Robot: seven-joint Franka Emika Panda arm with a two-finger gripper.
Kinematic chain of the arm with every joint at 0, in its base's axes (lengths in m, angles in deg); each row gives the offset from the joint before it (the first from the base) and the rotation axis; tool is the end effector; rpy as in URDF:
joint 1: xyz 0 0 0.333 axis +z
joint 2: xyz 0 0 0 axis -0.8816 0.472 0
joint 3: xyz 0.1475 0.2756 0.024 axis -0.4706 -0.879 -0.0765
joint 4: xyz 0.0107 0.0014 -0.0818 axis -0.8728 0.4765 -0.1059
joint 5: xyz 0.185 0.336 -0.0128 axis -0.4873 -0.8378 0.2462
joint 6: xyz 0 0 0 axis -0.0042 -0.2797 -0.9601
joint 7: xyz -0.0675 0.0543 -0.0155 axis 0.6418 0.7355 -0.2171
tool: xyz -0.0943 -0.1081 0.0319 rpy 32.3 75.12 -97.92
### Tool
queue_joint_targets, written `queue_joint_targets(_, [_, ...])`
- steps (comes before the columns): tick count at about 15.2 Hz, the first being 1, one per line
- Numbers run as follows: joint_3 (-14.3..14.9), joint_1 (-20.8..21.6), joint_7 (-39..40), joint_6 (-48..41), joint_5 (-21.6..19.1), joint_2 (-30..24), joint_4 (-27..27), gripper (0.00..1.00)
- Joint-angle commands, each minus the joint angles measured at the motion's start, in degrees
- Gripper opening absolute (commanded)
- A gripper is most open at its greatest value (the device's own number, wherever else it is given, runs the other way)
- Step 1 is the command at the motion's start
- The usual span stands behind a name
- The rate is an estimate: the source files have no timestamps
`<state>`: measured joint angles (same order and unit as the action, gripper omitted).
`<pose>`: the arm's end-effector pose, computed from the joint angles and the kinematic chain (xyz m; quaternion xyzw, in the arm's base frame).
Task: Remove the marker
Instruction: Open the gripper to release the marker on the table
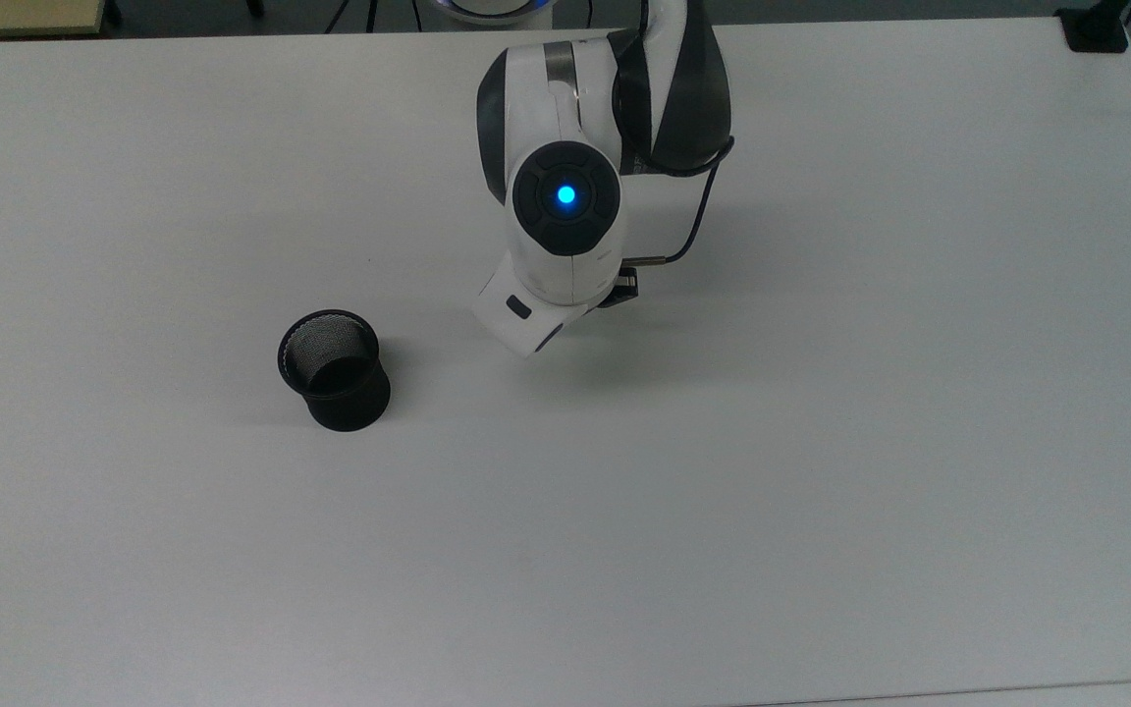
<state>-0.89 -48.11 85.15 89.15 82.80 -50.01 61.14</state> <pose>0.6582 0.1205 0.2891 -0.9899 -0.0419 0.1353 0.0063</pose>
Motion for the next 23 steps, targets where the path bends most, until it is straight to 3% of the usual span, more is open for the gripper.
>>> queue_joint_targets(1, [0.59,0.51,-5.03,6.15,2.43,2.63,-0.09,0.36])
queue_joint_targets(5, [0.59,0.68,-5.48,6.08,3.40,2.46,-0.52,0.42])
queue_joint_targets(6, [0.59,0.68,-5.48,5.99,3.40,2.20,-0.61,0.50])
queue_joint_targets(7, [0.68,0.59,-5.48,5.99,3.40,1.41,-0.61,0.69])
queue_joint_targets(9, [1.12,0.33,-5.13,5.99,3.49,-1.04,-0.61,0.93])
queue_joint_targets(10, [1.21,0.07,-4.96,5.90,3.66,-2.97,-0.53,1.00])
queue_joint_targets(16, [1.21,-3.18,-3.72,4.41,4.37,-21.51,8.78,1.00])
queue_joint_targets(20, [0.59,-5.47,-3.46,0.02,8.14,-30.57,14.40,1.00])
queue_joint_targets(23, [0.42,-7.75,-1.54,-0.16,8.06,-35.33,18.10,1.00])
